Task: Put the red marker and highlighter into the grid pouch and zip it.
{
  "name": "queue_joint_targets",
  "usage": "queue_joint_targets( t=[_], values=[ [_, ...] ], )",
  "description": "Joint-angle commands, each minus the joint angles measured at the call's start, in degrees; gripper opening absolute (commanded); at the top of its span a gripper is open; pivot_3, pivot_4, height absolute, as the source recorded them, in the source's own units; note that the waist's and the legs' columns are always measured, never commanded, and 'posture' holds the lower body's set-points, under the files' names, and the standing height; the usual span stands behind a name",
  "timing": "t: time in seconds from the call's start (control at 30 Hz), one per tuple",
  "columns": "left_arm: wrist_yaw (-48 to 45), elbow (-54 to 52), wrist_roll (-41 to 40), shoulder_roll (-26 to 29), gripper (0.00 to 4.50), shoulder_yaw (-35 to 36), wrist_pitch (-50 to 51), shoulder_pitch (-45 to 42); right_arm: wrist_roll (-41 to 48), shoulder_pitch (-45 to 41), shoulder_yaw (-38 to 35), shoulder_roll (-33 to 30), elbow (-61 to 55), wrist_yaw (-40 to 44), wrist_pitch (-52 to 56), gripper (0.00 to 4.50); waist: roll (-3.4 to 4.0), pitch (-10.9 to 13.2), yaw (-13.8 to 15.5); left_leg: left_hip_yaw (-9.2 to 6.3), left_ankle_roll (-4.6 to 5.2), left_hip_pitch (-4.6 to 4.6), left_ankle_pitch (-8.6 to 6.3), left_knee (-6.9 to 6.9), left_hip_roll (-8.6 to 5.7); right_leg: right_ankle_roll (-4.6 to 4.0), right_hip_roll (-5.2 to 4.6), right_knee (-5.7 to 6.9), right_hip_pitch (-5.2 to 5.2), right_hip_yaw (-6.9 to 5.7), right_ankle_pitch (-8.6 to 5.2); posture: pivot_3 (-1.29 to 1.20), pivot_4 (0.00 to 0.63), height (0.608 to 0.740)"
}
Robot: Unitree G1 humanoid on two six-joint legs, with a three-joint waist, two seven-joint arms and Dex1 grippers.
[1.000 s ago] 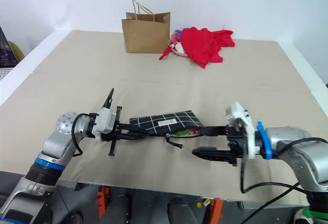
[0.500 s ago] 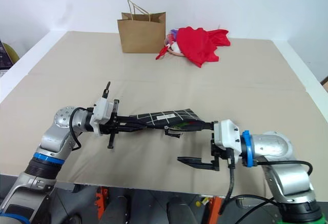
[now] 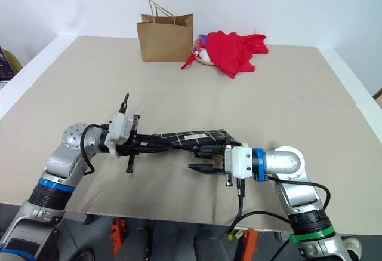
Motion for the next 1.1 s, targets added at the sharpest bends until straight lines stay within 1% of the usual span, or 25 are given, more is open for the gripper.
queue_joint_targets(
  t=[0.03,0.17,0.3,0.4,0.47,0.6,0.77,0.9,0.93,0.97,1.0,1.03,1.1],
  values=[
    [0.5,-2.1,-0.7,0.1,0.0,1.0,-0.6,0.5,1.5,-1.3,-0.2,-0.3,-0.4,0.3,-2.1,0.06,0.0,0.0,0.0,0.0,0.0,0.0,0.0,0.0,0.0,0.0,0.0,0.01,0.0,0.0,0.0,0.0,0.15,0.74],
    [0.7,-2.0,-0.7,-0.1,0.0,0.9,-0.7,0.3,1.9,-1.9,-0.5,-1.1,0.7,0.6,-2.6,0.06,0.0,0.0,0.0,0.0,0.0,0.03,0.0,0.01,0.0,-0.01,0.0,0.01,0.03,0.0,0.01,0.0,0.15,0.74],
    [0.4,-1.5,-0.3,0.0,0.0,0.7,-1.4,0.5,3.1,-1.6,-2.5,-2.8,0.2,-0.7,-0.5,0.06,0.0,0.0,0.0,0.0,0.0,0.03,0.0,0.01,0.0,-0.01,0.0,0.01,0.04,0.0,0.01,0.0,0.15,0.74],
    [0.2,-1.3,0.0,0.2,0.0,0.5,-2.1,0.6,4.2,-0.5,-5.7,-4.5,0.3,-2.4,0.7,0.06,0.0,0.0,0.0,0.0,0.0,0.02,0.0,0.01,0.0,-0.01,-0.01,0.01,0.04,0.0,0.0,0.0,0.15,0.74],
    [-0.1,-1.0,0.5,0.3,0.0,0.3,-3.1,0.9,5.6,1.4,-9.4,-6.6,1.1,-3.1,2.1,0.06,0.0,0.0,0.0,0.0,0.0,0.02,0.0,0.0,0.0,-0.01,-0.01,0.01,0.05,0.0,0.01,0.0,0.15,0.74],
    [-0.6,-0.4,1.8,0.5,0.0,-0.2,-6.0,1.4,7.0,5.4,-14.3,-11.4,3.6,-1.2,2.1,0.06,0.0,0.0,0.3,0.0,0.0,0.02,0.0,0.0,-0.02,-0.02,-0.04,0.0,0.07,0.01,-0.01,0.0,0.15,0.74],
    [-0.9,1.5,2.7,0.6,0.0,-0.2,-8.1,1.0,8.1,8.8,-18.9,-15.5,9.2,0.7,2.6,0.06,0.0,0.0,0.1,0.0,0.01,0.08,0.0,0.01,-0.02,-0.03,-0.03,0.0,0.1,0.01,0.0,0.0,0.15,0.74],
    [-1.2,2.8,3.4,1.0,0.0,-0.4,-8.5,0.7,13.3,9.0,-20.0,-15.8,6.7,-0.5,10.6,0.06,0.01,0.0,-0.3,0.01,0.02,0.12,0.0,0.02,-0.01,-0.03,-0.01,0.01,0.12,0.03,0.03,0.0,0.15,0.74],
    [-0.9,3.0,3.1,1.2,0.0,-0.4,-6.5,0.5,17.6,9.0,-20.0,-16.1,4.2,-2.5,18.2,0.35,0.01,0.0,-0.3,0.01,0.02,0.13,0.0,0.02,-0.01,-0.04,-0.01,0.02,0.13,0.03,0.03,0.0,0.15,0.74],
    [-0.1,3.2,2.8,1.2,0.64,-0.2,-4.7,0.3,20.6,8.7,-19.8,-16.0,2.2,-4.2,23.3,0.7,0.01,0.0,-0.3,0.01,0.02,0.13,0.01,0.02,-0.01,-0.03,-0.01,0.04,0.13,0.03,0.03,0.0,0.15,0.74],
    [0.5,3.1,2.3,1.3,0.82,0.2,-2.8,0.2,23.0,8.4,-19.6,-15.7,0.4,-6.2,27.9,0.86,0.01,0.0,-0.3,0.01,0.02,0.13,0.01,0.02,-0.01,-0.04,-0.01,0.04,0.13,0.03,0.03,0.0,0.15,0.74],
    [1.1,2.9,1.7,1.4,1.16,0.6,-0.8,0.2,26.5,8.2,-19.6,-15.9,-1.1,-8.6,34.2,1.44,0.01,0.0,-0.3,0.01,0.02,0.12,0.01,0.02,-0.01,-0.03,-0.01,0.04,0.13,0.04,0.03,0.0,0.15,0.74],
    [2.6,2.2,1.3,1.9,1.94,1.6,1.8,0.6,28.3,7.2,-20.4,-14.2,-1.8,-12.7,38.3,2.21,0.01,0.0,-0.3,0.0,0.02,0.1,0.01,0.02,-0.01,-0.02,-0.02,0.04,0.13,0.03,0.02,0.0,0.15,0.74]
  ],
)
